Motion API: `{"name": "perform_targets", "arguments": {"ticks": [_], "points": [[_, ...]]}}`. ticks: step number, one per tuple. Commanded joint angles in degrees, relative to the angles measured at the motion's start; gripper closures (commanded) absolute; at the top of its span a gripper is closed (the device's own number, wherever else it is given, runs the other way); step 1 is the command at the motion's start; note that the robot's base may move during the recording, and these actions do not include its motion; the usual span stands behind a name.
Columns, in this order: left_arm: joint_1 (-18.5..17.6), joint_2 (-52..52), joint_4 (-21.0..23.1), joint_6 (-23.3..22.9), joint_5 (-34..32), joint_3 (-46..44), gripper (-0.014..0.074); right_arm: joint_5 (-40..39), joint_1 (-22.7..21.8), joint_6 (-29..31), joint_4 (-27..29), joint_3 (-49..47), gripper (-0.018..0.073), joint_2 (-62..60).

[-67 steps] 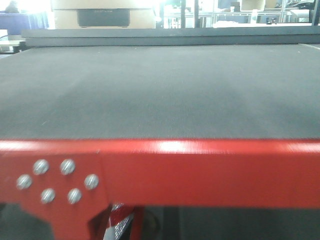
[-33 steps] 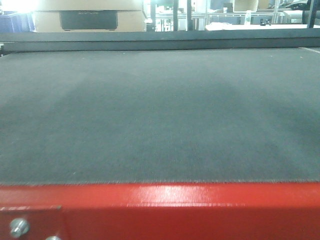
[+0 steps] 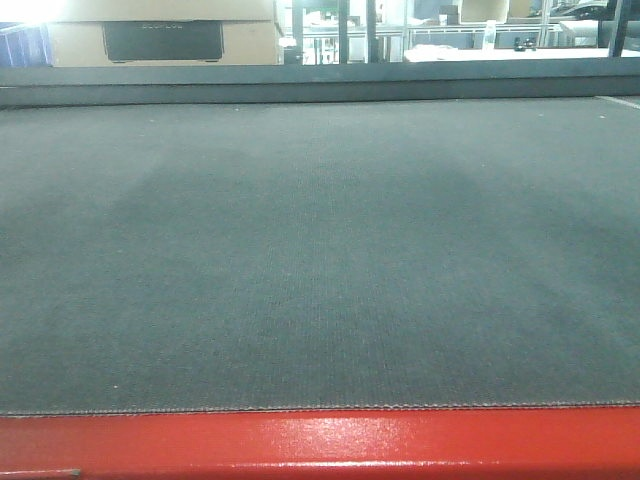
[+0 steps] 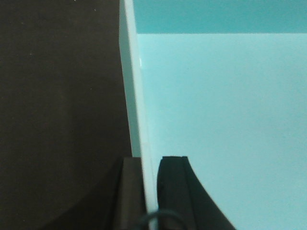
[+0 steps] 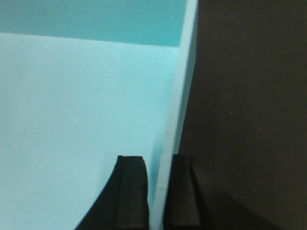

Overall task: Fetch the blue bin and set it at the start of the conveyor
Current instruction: 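Carry the teal bin over the grey conveyor belt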

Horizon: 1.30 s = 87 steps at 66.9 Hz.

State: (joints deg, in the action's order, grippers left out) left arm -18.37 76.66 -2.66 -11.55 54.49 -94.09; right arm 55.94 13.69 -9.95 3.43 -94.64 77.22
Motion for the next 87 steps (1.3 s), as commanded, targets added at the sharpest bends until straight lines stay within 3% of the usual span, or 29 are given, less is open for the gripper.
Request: {"name": "perform_targets", "arguments": {"ticks": [1,69,87], "points": [[0.4,-0.7,-3.3,0.7,-1.5,-0.4,0.0707,-1.5,-0.6,1.4,-2.7,-0.6,0.0712,-1.2],[0.4,-0.7,-3.2,0.7,-4.3,-0.4,0.0707,-3.0,-0.6,1.4,-2.7,-0.6,0.0712,-1.2],[0.4,-0.7,-1.8,0.7,3.5,4.2,0.0707,3.5,-0.6,1.4,-2.7,4.3,0.0712,-1.0]]}}
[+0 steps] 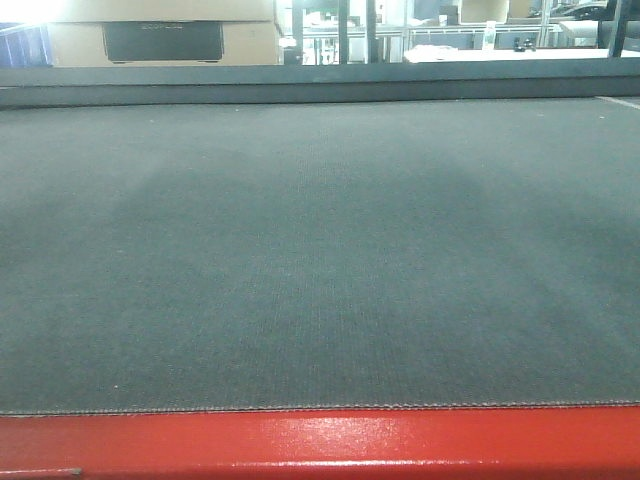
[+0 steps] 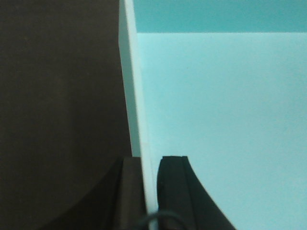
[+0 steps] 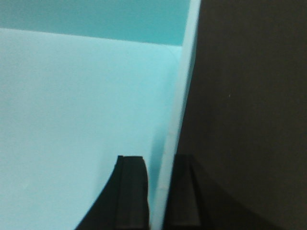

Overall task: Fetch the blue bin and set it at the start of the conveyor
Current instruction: 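Carry the teal bin over the grey conveyor belt, then lower the teal bin onto the belt and open both grippers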

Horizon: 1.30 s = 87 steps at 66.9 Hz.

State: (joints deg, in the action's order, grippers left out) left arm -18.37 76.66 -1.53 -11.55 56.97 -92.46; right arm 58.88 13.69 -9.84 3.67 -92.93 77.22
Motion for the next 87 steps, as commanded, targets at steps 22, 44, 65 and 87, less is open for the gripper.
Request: {"name": "perform_targets", "arguments": {"ticks": [22,44,65,87], "points": [[0.4,-0.7,-2.7,0.4,-20.0,26.8,0.0707,-15.3,-0.6,1.3,-1.4,23.3,0.0712,2.0],[0.5,3.9,-2.7,0.3,-33.5,35.6,0.0707,-21.6,-0.6,1.3,-2.0,25.9,0.0712,12.4],[0.5,7.3,-2.7,0.3,-33.2,35.6,0.0521,-21.4,-0.6,1.3,-2.0,25.8,0.0365,14.8],[0.5,5.3,-2.7,0.3,-27.1,32.7,0.0054,-20.1,-0.6,1.3,-3.0,25.7,0.0012,11.2]]}}
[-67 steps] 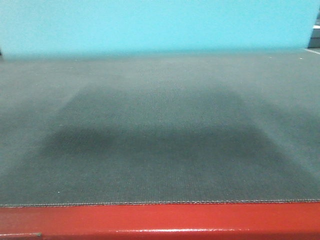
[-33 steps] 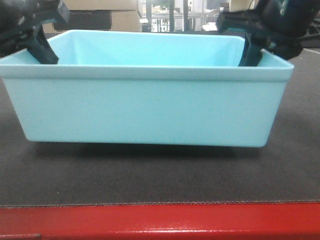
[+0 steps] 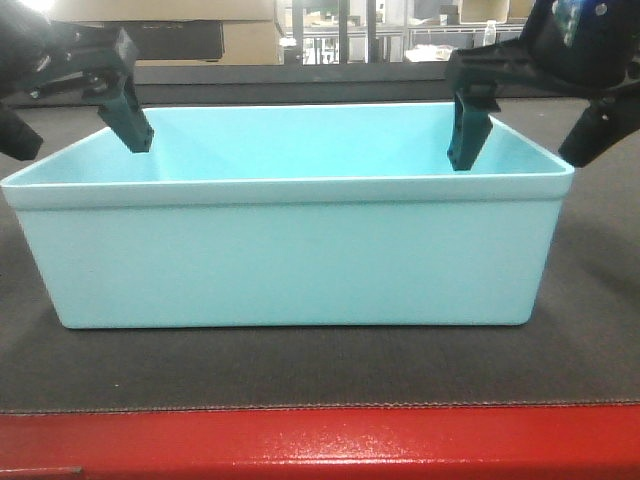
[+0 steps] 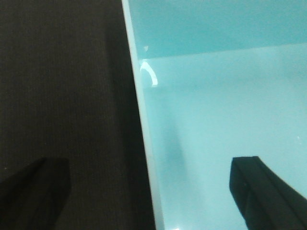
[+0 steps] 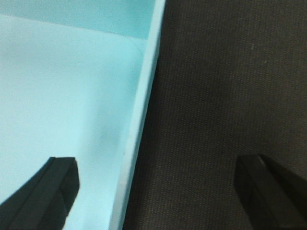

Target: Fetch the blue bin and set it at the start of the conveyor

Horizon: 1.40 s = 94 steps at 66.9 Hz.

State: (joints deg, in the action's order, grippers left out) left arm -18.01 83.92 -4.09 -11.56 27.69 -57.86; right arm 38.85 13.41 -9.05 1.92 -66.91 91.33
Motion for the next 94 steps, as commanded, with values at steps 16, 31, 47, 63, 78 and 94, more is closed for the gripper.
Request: {"name": "perform_targets", "arguments": {"ticks": [16,31,47,63,78,94], "points": [[1.9,-8.5,-2.3,0.3,10.0,-6.7,0.0323,0.2,-0.5,0.5,-5.8,-0.3,0.0207,-12.3],[10.0,-14.7,-2.6,1.4,11.2,-3.7,0.0711,1.8,-6.6,0.5,-6.7,0.7,0.0671,-18.9],[16.2,-20.6,-2.6,4.0,8.3,4.6,0.0707,1.3,-12.8,0.5,-8.0,6.9,0.0721,-22.5],[16.3,-33.5,-3.2,4.0,4.2,14.5,0.0707,-7.2,-12.7,0.6,-8.8,21.1,0.0721,-33.4],[16.3,-51.2,-4.5,4.0,-1.9,24.6,0.0707,-17.6,-12.7,3.1,-8.9,35.7,0.0721,-50.8],[16.3,-66.6,-4.7,4.0,-3.1,30.0,0.0707,-23.1,-12.7,3.1,-8.9,43.5,0.0721,-68.9]]}}
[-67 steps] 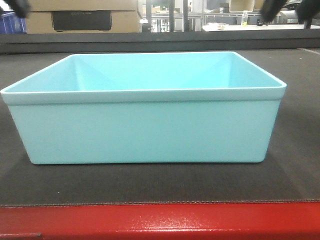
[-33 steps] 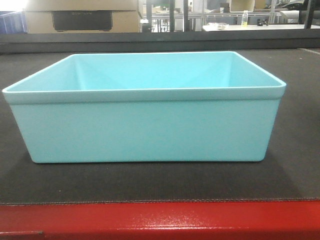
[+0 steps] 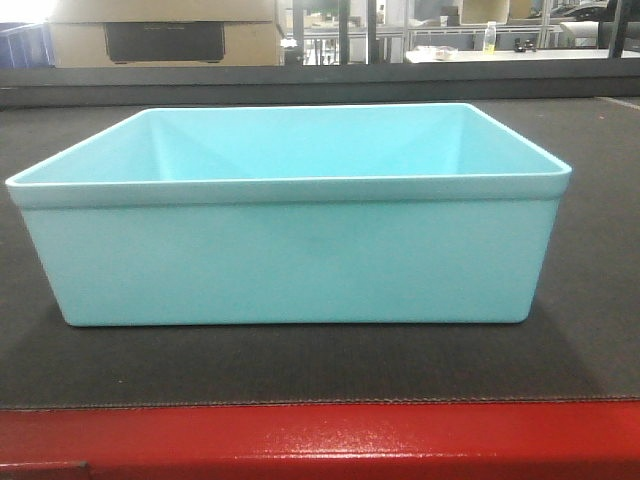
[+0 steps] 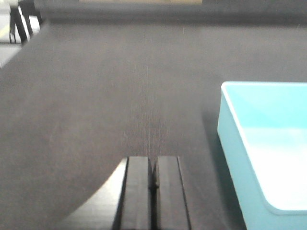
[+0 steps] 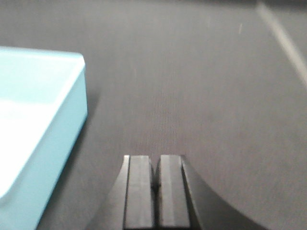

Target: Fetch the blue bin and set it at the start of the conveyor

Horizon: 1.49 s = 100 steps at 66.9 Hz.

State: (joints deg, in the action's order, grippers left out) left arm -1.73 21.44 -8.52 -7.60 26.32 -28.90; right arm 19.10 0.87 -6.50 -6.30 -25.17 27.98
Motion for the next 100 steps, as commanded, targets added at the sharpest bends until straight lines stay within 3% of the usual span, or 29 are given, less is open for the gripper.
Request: {"name": "perform_targets", "arguments": {"ticks": [1,17,74,82,98,100], "points": [[0.1,-4.8,-0.2,0.1,-1.7,1.2,0.0707,-3.3,-0.1,0.6,-0.6,1.9,0.0721,-6.4],[0.1,-11.8,-0.2,0.1,-2.0,3.0,0.0707,-3.8,-0.1,0.6,-0.6,2.3,0.0721,-15.2],[0.3,-13.8,-0.1,0.1,-2.4,5.3,0.0707,-4.3,-0.1,0.6,-0.6,2.3,0.0721,-15.2],[2.0,-19.0,2.7,0.1,-6.8,12.5,0.0707,-4.5,-0.1,0.6,-0.6,2.3,0.0721,-15.2],[4.5,-21.4,5.3,0.1,-27.1,28.9,0.0707,-4.5,-0.1,0.6,-0.6,2.3,0.0721,-15.2],[4.5,-21.4,5.3,0.1,-26.3,28.9,0.0707,-4.5,-0.1,0.6,-0.6,2.3,0.0721,-15.2]]}}
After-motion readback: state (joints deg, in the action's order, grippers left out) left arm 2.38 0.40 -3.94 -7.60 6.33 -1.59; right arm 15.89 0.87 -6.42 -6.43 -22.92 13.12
